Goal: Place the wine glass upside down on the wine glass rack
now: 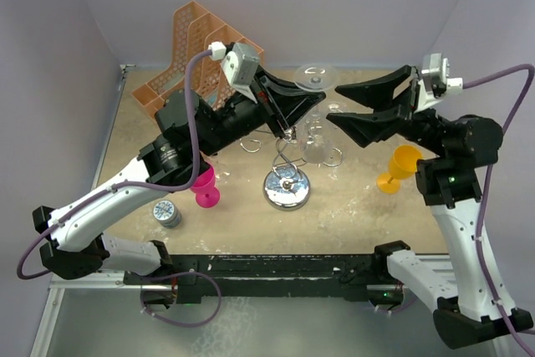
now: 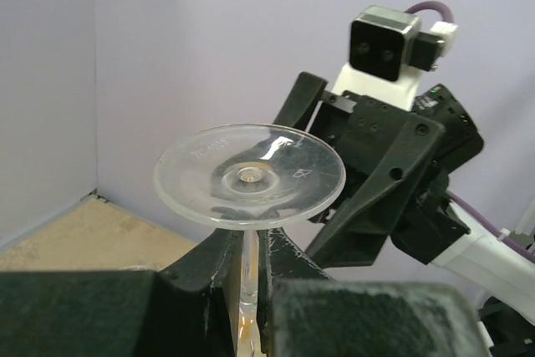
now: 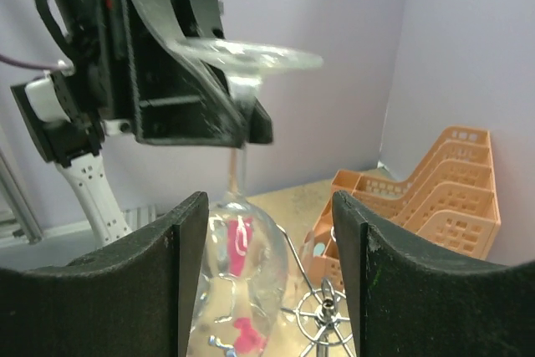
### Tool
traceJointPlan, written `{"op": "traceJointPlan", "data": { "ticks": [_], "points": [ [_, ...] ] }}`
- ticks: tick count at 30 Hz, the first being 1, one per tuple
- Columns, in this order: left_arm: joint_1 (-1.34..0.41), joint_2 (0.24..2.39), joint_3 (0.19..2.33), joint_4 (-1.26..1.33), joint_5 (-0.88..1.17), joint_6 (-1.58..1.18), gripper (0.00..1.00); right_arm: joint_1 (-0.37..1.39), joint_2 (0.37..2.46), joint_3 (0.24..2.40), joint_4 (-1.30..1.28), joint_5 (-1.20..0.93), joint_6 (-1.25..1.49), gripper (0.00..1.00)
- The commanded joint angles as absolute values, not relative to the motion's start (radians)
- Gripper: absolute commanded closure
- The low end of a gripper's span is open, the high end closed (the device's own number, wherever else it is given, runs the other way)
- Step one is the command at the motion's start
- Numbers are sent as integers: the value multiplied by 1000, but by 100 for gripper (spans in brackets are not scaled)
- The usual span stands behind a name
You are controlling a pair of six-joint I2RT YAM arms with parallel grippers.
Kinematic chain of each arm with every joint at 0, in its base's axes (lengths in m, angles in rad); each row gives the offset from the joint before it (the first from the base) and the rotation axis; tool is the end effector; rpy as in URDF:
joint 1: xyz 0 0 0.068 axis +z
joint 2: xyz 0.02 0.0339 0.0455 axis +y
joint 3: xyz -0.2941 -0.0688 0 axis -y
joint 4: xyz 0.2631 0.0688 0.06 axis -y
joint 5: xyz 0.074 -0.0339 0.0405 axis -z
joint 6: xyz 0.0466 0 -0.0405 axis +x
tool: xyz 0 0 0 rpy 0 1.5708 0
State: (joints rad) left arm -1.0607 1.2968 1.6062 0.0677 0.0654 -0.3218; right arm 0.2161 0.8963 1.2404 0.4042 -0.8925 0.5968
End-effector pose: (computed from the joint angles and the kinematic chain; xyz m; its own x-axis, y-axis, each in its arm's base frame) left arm 0.1364 -0.2500 0.5783 -0.1142 -0.4422 -0.8896 0.9111 0.3103 -0.2712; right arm 0.1284 0.0653 0.5587 0.1608 0.3963 -0.9039 -0.9458 0.3237 -0.0263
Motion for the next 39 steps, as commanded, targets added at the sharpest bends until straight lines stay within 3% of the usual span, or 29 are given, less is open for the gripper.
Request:
{"op": "traceJointPlan", "data": {
  "ticks": [1,8,14,20,26,32,39],
  "points": [
    [-1058,1252,1599,193,120,-352,100,217,934,1288,375,-1015,489,37],
    [-1058,1255,1556,257,138,-380,100,219,978,1321,419,-1051,539,38],
    [-1058,1286,1578,264,155,-389,100,224,994,1318,465,-1090,596,46],
    [-1057,1278,1581,214,72,-357,100,224,914,1327,365,-937,540,47],
    [-1058,1245,1563,196,88,-310,100,224,867,1375,257,-692,500,41],
    [-1058,1236,1572,146,222,-171,100,224,899,1449,238,-718,645,35],
    [-1058,1218,1544,158,235,-14,100,224,928,1515,42,-543,910,37]
  ]
}}
